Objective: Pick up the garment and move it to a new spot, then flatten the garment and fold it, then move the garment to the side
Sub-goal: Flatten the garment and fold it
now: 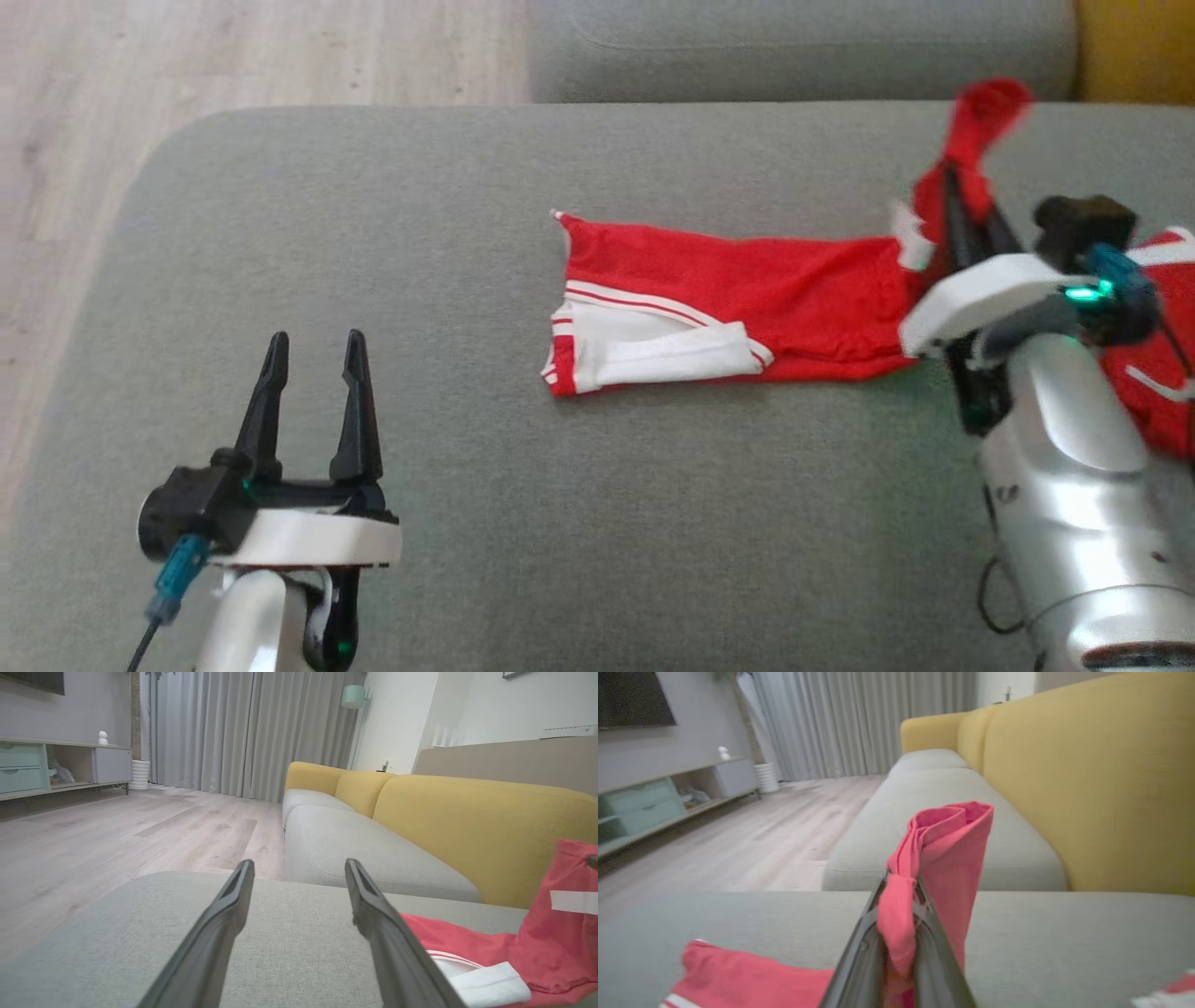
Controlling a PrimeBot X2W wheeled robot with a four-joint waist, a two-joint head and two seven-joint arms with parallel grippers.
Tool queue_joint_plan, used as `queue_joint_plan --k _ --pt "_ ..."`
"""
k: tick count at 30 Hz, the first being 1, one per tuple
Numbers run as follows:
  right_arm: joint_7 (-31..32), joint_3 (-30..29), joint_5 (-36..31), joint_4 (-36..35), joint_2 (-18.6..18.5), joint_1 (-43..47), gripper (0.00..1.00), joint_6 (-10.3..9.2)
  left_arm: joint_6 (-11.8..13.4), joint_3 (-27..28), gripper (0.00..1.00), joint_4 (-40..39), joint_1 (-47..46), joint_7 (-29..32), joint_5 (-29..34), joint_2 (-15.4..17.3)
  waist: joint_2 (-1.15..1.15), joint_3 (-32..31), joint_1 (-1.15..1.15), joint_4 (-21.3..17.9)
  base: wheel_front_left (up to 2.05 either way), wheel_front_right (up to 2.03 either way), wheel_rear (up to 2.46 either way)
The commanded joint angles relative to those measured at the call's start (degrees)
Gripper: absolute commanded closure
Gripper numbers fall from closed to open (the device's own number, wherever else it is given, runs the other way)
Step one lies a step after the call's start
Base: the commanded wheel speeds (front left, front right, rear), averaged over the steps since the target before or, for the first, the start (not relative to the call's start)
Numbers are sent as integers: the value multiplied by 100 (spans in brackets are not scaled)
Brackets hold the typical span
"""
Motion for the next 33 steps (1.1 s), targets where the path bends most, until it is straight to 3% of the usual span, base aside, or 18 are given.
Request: queue_joint_plan --k 1,5,14,32,33 --pt "-5 545 415 -251 88 -269 100 -11 9 131 0 -175 -90 -29 -53 15 0 -79 0 165 0 0 0" --pt "34 1317 1085 -434 88 -204 100 -11 15 1 0 -173 -71 -29 -106 14 0 -80 0 405 0 0 0" --pt "56 2275 1741 -473 89 -123 100 -11 30 -219 0 -128 -155 -29 -156 13 0 3 0 862 0 0 0" --pt "93 3224 1852 229 89 -69 100 -11 73 -524 0 -106 -298 -29 -300 13 0 350 0 1338 0 0 0" --pt "115 3345 1869 204 89 -57 67 -11 75 -534 0 -103 -308 -29 -306 13 0 362 0 1342 0 0 0"
